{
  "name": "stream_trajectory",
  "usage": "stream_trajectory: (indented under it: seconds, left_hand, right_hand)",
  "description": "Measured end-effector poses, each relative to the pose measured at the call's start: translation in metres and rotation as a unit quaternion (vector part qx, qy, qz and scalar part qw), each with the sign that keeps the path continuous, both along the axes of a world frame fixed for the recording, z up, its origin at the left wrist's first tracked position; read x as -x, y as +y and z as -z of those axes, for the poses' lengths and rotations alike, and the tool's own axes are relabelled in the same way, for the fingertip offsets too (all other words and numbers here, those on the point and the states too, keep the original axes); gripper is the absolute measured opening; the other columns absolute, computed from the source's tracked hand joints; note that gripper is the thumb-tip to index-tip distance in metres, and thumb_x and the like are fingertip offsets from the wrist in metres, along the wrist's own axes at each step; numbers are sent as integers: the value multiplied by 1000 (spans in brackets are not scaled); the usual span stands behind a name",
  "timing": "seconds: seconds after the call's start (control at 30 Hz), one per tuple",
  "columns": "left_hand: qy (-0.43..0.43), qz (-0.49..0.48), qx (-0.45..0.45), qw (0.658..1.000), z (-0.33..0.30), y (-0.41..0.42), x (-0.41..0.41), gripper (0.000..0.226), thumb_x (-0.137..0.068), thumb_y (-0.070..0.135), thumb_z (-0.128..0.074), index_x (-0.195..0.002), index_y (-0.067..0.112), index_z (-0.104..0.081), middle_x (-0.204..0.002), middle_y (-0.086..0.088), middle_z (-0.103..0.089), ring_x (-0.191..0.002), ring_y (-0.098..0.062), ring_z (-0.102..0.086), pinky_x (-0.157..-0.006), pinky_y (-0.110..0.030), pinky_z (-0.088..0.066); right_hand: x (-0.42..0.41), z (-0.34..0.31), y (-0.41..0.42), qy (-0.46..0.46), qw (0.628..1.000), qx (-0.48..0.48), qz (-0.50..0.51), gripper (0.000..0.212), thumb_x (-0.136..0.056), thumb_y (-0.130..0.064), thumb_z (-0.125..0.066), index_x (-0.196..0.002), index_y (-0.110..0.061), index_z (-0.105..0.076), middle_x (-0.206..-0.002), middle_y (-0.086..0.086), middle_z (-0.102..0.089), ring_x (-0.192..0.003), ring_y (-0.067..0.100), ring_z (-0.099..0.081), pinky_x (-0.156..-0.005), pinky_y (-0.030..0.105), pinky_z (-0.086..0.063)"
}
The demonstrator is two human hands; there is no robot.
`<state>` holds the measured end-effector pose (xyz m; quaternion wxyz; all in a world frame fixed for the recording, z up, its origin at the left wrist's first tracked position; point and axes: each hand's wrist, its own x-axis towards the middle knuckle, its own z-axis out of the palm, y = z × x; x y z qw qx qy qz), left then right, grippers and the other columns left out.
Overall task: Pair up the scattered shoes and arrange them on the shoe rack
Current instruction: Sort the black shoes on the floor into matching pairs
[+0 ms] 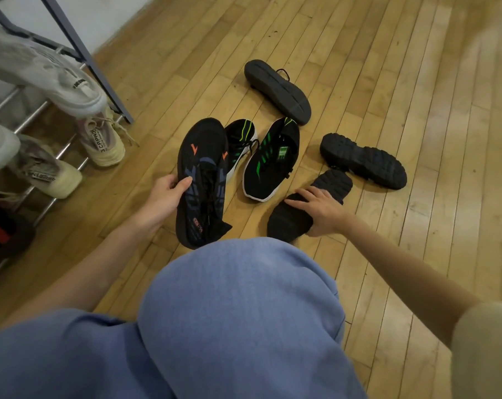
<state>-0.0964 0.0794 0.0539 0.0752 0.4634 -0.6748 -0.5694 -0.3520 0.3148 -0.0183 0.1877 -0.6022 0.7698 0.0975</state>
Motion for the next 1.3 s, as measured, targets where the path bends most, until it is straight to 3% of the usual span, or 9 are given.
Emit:
stream_trajectory:
  seconds: [0.1, 0.23, 0.43, 0.53, 0.77, 0.93, 1.1, 1.2, 1.3]
  left_hand:
    - [4, -11, 7, 1000, -1, -1, 0, 34, -100, 27, -45, -123, 5, -56, -100, 6, -64, -93, -5, -59, -72, -19, -46]
    - [13, -18, 17, 1000, -5, -1, 0, 34, -100, 25, -45, -125, 4, -56, -113, -4, -63, -103, -15, -59, -77, -22, -46]
    - [5, -12, 22, 1000, -7, -2, -2, 38, -100, 27, -45, -128, 4, -54, -117, -5, -62, -106, -16, -58, -84, -27, -46]
    - [4, -9, 22, 1000, -6, 0, -1, 36, -100, 27, -45, -127, 5, -54, -116, -3, -62, -104, -15, -58, -77, -21, -46]
    - [-10, -5, 4, 1000, -3, 7, 4, 33, -101, 26, -44, -122, 4, -56, -104, -1, -64, -88, -3, -59, -67, -19, -45]
    - [-40, -7, -3, 999, 4, 8, -2, 35, -100, 28, -44, -120, 2, -58, -112, -9, -66, -101, -19, -62, -73, -25, -50]
    - [-29, -6, -18, 999, 6, 8, 1, 32, -101, 26, -43, -120, 5, -57, -108, -3, -66, -92, -7, -60, -72, -23, -48]
    - [-13, 13, -29, 999, 3, 10, 14, 27, -101, 26, -43, -118, 11, -58, -97, 8, -64, -89, -3, -59, -69, -20, -47]
    - [-3, 39, -28, 999, -6, 9, 31, 19, -101, 24, -43, -103, 18, -60, -95, 7, -65, -87, -4, -60, -68, -22, -48]
  right_hand:
    - [-1, -37, -17, -166, 981, 49, 91, 61, -78, -50, -58, -130, -20, -52, -117, 9, -63, -108, 28, -58, -89, 37, -48]
    - [-4, -57, -28, -318, 877, 195, 304, 35, -92, -37, -44, -102, -8, -59, -84, 7, -63, -75, 24, -59, -66, 37, -48]
    - [-11, -35, -12, -466, 602, 269, 589, 32, -101, -31, -27, -84, -19, -52, -83, 4, -62, -74, 16, -59, -62, 27, -47]
    - [-12, -25, -6, -477, 553, 276, 625, 34, -100, -35, -28, -87, -18, -54, -87, 4, -65, -77, 17, -61, -65, 27, -48]
    - [-6, -13, -11, -510, 505, 281, 638, 40, -94, -39, -34, -107, -11, -58, -94, 6, -68, -85, 20, -64, -73, 30, -50]
    - [-10, -15, -30, -484, 525, 297, 634, 33, -98, -34, -30, -99, -12, -54, -94, 7, -65, -84, 19, -61, -69, 29, -49]
    - [-10, 2, -24, -417, 582, 253, 651, 32, -99, -33, -33, -112, -8, -50, -110, 12, -61, -100, 25, -60, -89, 41, -53]
    - [12, 4, -15, -303, 688, 219, 622, 32, -99, -35, -35, -101, -10, -55, -113, 14, -58, -105, 25, -55, -89, 38, -47]
    - [53, 1, -15, -98, 792, 234, 555, 38, -96, -29, -44, -127, -8, -51, -136, 20, -42, -128, 35, -38, -108, 44, -34]
